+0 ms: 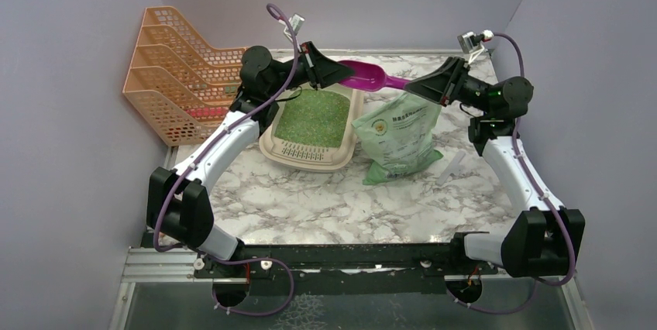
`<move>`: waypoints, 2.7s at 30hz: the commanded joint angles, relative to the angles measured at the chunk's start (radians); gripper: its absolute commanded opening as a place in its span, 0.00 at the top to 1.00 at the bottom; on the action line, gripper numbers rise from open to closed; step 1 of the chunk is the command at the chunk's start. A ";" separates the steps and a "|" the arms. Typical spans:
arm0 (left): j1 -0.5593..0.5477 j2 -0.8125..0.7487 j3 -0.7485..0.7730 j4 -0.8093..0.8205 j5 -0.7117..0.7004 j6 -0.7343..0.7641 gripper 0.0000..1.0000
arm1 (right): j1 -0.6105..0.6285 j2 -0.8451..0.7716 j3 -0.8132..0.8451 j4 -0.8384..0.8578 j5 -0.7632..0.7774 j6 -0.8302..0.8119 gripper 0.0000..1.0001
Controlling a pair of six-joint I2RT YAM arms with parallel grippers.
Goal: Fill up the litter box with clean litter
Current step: 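Adjust the spatula, then scoop the cat litter from the cat litter bag.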
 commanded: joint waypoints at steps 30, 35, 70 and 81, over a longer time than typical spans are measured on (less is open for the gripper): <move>-0.155 0.338 0.492 -1.031 -0.075 0.977 0.08 | -0.104 0.007 0.817 -1.774 0.941 -1.081 0.99; -0.200 0.479 0.652 -1.215 -0.109 1.081 0.06 | -0.103 -0.033 0.820 -1.832 1.003 -1.102 0.99; -0.420 0.580 0.955 -1.261 -0.750 1.829 1.00 | -0.103 -0.105 0.930 -2.003 1.056 -1.019 0.99; -0.420 0.528 0.878 -1.285 -0.654 1.738 1.00 | -0.103 -0.141 0.885 -2.152 0.868 -0.942 0.99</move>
